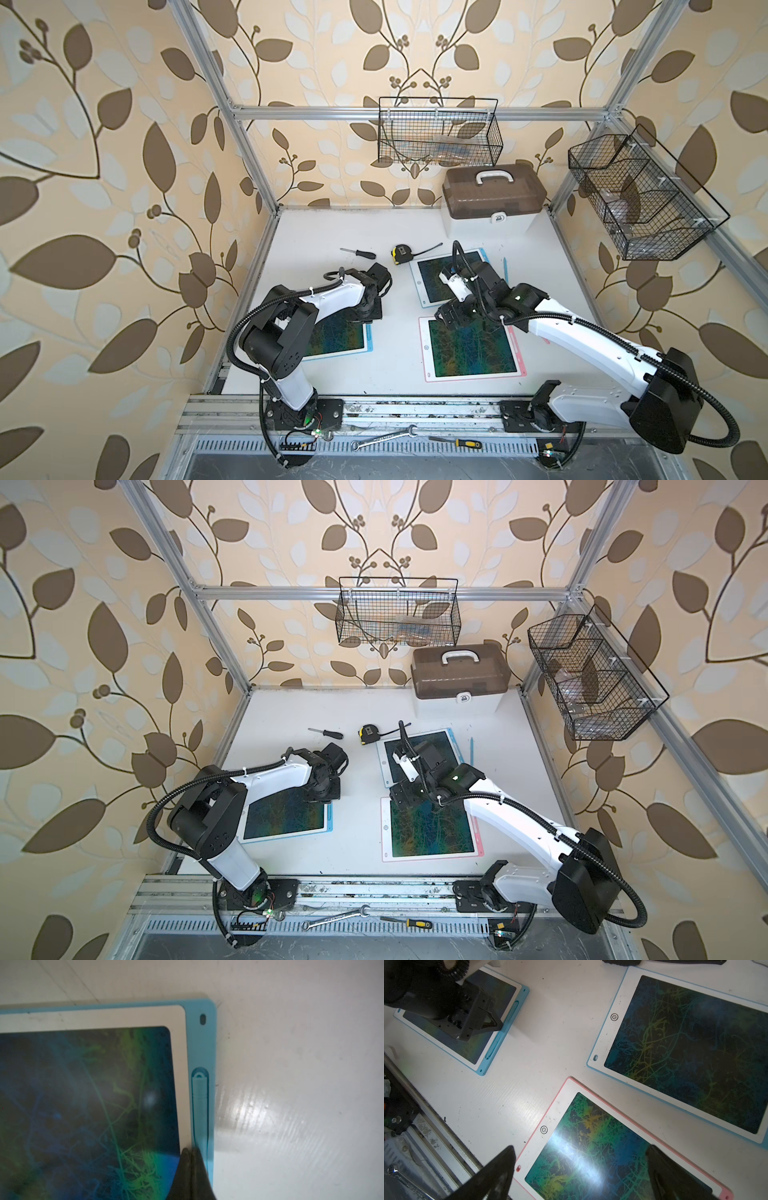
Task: Place the stylus back onto the writing tablet
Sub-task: Place the stylus on the writing tablet.
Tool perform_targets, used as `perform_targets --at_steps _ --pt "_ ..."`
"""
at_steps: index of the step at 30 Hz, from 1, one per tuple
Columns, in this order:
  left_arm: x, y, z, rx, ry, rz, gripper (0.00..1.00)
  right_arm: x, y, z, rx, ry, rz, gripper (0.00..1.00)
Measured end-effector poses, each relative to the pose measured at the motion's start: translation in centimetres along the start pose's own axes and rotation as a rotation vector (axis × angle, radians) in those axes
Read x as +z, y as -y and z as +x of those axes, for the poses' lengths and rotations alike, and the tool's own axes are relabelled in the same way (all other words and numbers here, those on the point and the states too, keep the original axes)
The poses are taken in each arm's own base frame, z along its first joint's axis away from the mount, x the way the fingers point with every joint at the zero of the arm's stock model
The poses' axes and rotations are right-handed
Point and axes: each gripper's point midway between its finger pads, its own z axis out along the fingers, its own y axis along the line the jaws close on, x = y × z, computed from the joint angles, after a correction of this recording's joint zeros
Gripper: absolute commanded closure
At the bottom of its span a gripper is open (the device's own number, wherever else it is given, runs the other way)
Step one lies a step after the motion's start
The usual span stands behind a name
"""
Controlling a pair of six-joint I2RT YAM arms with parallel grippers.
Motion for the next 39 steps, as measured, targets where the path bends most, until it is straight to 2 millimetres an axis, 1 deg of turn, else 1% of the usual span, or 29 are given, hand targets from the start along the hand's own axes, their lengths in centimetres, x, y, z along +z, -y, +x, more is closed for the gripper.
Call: perform_targets --at_steps 7,13,17,24,27,34,39 --pt "-0.25 -0.23 -0.15 -0.004 0.004 -0.016 0.95 0.0 0.0 0.01 0.0 0.0 0.0 0.02" --pt "-0.4 -0.03 -0.35 -0.009 0.008 -0.009 0.93 0.0 0.0 0.0 0.0 0.0 0.0 0.02" --pt "-0.4 0.03 -0.35 -0.015 0.008 -0.006 0.89 0.0 0.0 0.0 0.0 0.0 0.0 0.02" --pt "-0.34 0.28 -0.51 -0.022 0.015 0.006 0.89 0.0 0.0 0.0 0.0 0.0 0.0 0.02" --pt "-0.2 0.36 -0.41 -0.025 0.012 0.012 0.9 0.0 0.0 0.01 0.0 0.0 0.0 0.02" --pt "-0.07 0.5 -0.4 -0.028 0.009 0.018 1.0 0.0 0.0 0.0 0.0 0.0 0.0 0.02" --pt "-0.04 0.47 -0.39 -0.028 0.01 0.016 1.0 0.0 0.01 0.0 0.0 0.0 0.0 0.02"
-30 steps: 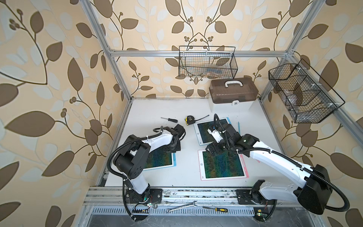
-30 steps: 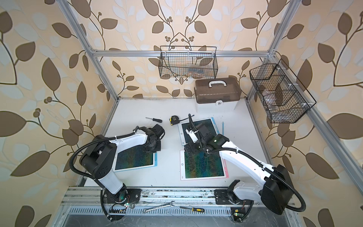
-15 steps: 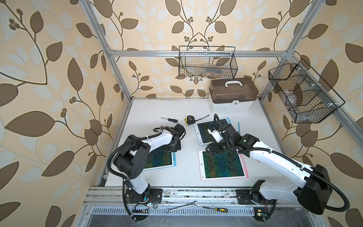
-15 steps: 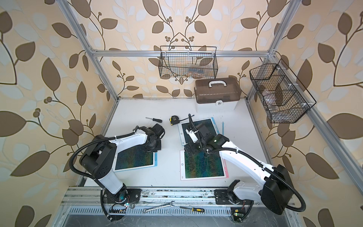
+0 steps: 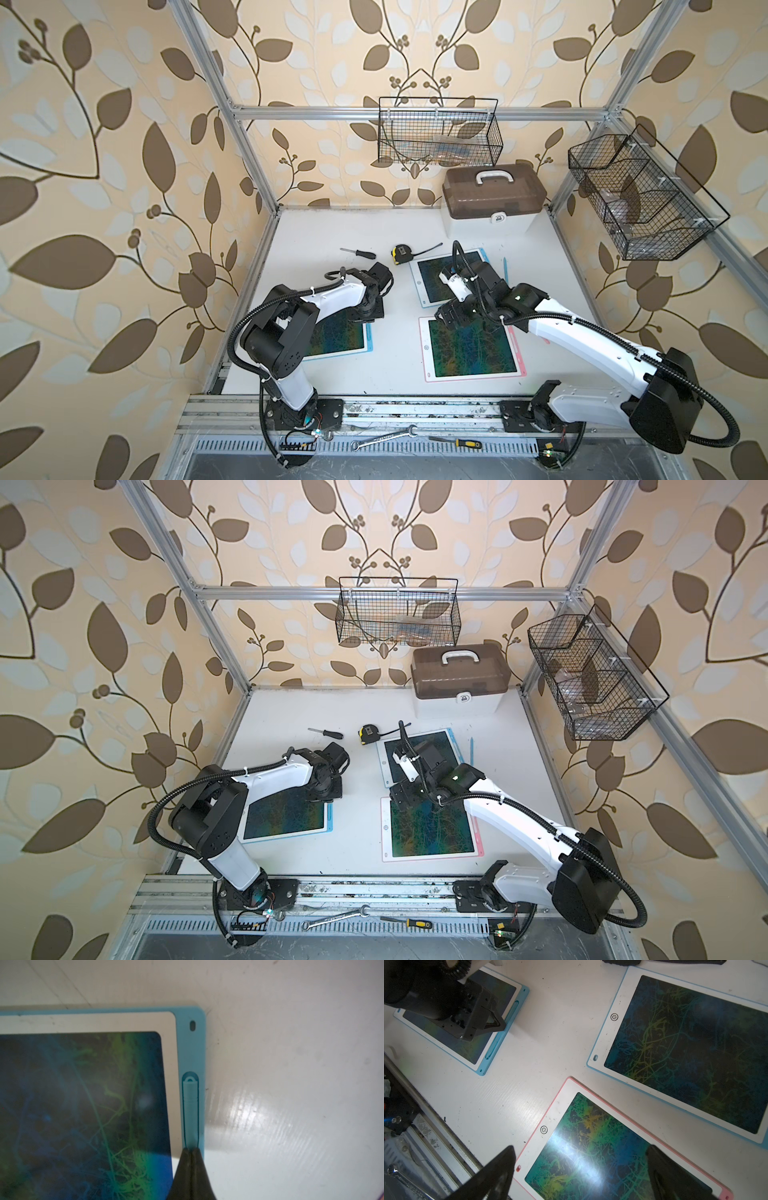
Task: Place the stylus back onto the writing tablet
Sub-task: Place the stylus on the writing tablet.
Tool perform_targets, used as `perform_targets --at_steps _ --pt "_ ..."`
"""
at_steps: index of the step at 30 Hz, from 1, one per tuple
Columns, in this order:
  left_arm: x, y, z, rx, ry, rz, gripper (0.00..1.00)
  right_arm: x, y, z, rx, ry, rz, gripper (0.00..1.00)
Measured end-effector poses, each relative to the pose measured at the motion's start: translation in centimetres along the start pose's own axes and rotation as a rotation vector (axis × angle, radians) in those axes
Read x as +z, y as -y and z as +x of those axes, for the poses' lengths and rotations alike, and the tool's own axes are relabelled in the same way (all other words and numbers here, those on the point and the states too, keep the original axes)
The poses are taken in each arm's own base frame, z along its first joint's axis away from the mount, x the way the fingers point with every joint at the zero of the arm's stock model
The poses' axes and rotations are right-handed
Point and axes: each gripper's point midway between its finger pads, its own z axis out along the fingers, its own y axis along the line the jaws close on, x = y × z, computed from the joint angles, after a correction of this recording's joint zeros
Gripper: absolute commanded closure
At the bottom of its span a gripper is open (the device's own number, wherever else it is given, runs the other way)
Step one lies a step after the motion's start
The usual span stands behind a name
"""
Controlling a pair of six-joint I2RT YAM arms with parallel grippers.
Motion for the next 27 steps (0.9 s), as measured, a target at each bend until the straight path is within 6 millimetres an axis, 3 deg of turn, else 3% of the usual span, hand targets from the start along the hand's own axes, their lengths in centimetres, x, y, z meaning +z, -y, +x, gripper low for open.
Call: perform_targets --at_steps 27 --pt "0.08 -0.2 0.19 -0.007 0.049 0.031 1.0 0.0 -0.06 0.01 -0.001 0.0 -0.002 0.04"
